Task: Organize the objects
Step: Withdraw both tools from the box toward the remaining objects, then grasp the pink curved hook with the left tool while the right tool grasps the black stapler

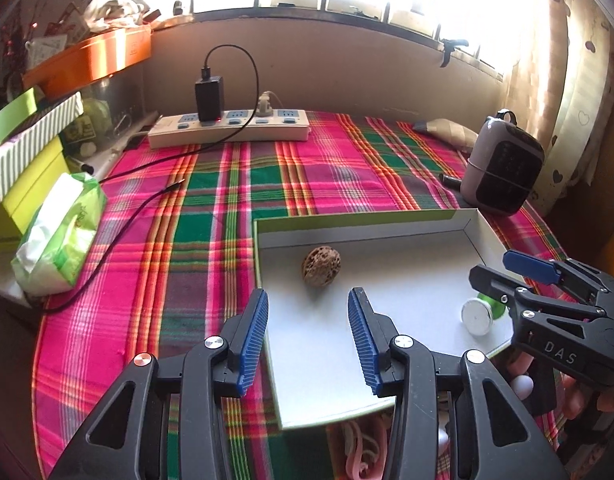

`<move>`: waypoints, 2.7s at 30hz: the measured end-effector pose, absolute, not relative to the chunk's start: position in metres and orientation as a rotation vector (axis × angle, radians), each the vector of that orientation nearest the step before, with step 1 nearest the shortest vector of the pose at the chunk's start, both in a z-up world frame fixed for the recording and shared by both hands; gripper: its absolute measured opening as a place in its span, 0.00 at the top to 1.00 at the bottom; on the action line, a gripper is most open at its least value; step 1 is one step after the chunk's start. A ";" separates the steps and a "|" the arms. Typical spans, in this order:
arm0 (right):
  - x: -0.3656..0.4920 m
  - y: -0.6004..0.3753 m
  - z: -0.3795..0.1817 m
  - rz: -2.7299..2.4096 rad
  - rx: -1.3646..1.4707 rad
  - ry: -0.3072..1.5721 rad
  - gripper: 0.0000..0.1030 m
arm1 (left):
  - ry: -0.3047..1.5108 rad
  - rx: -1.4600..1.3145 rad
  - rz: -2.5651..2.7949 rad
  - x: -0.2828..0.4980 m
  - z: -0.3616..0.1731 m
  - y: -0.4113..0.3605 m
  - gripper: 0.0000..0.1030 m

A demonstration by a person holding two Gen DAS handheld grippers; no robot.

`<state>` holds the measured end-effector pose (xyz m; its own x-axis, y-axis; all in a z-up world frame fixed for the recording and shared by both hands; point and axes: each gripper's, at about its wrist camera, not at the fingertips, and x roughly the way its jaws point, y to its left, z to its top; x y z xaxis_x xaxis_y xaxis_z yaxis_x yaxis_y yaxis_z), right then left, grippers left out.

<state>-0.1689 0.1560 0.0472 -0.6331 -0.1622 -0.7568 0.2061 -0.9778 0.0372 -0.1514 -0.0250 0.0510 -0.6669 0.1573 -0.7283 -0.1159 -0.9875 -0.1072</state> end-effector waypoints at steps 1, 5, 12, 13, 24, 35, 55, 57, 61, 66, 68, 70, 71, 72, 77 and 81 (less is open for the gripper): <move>-0.166 0.157 0.048 -2.668 1.223 0.075 0.47 | -0.078 -1.203 2.741 -0.149 0.051 -0.026 0.61; -0.152 0.164 0.048 -2.680 1.215 0.052 0.47 | -0.116 -1.178 2.744 -0.132 0.054 -0.031 0.61; -0.129 0.176 0.049 -2.708 1.192 0.032 0.47 | -0.122 -1.165 2.732 -0.106 0.052 -0.033 0.61; -0.125 0.178 0.050 -2.712 1.186 0.026 0.47 | -0.127 -1.166 2.729 -0.103 0.051 -0.034 0.61; -0.080 0.212 0.048 -2.776 1.144 -0.008 0.47 | -0.172 -1.181 2.661 -0.076 0.034 -0.034 0.61; -0.054 0.233 0.034 -2.792 1.196 -0.057 0.47 | -0.172 -1.200 2.625 -0.062 0.025 -0.032 0.61; -0.062 0.215 0.011 -2.735 1.277 0.036 0.47 | -0.161 -1.249 2.596 -0.063 0.015 -0.028 0.61; -0.063 0.215 0.010 -2.736 1.288 0.042 0.47 | -0.159 -1.254 2.594 -0.064 0.014 -0.028 0.61; -0.064 0.213 0.006 -2.738 1.311 0.065 0.47 | -0.159 -1.258 2.588 -0.065 0.013 -0.027 0.61; -0.065 0.218 0.004 -2.753 1.328 0.061 0.47 | -0.154 -1.264 2.576 -0.067 0.012 -0.024 0.61; -0.065 0.223 0.005 -2.762 1.333 0.054 0.47 | -0.153 -1.264 2.572 -0.068 0.011 -0.023 0.61; -0.065 0.225 0.005 -2.768 1.336 0.051 0.47 | -0.151 -1.265 2.569 -0.068 0.011 -0.022 0.61; -0.065 0.225 0.005 -2.772 1.337 0.053 0.47 | -0.146 -1.264 2.569 -0.068 0.011 -0.021 0.61; -0.065 0.225 0.005 -2.775 1.339 0.051 0.47 | -0.141 -1.269 2.567 -0.068 0.011 -0.021 0.61; -0.065 0.226 0.005 -2.771 1.336 0.050 0.50 | -0.135 -1.288 2.565 -0.070 0.007 -0.021 0.61; -0.066 0.226 0.005 -2.770 1.329 0.053 0.60 | -0.131 -1.290 2.565 -0.072 0.006 -0.021 0.61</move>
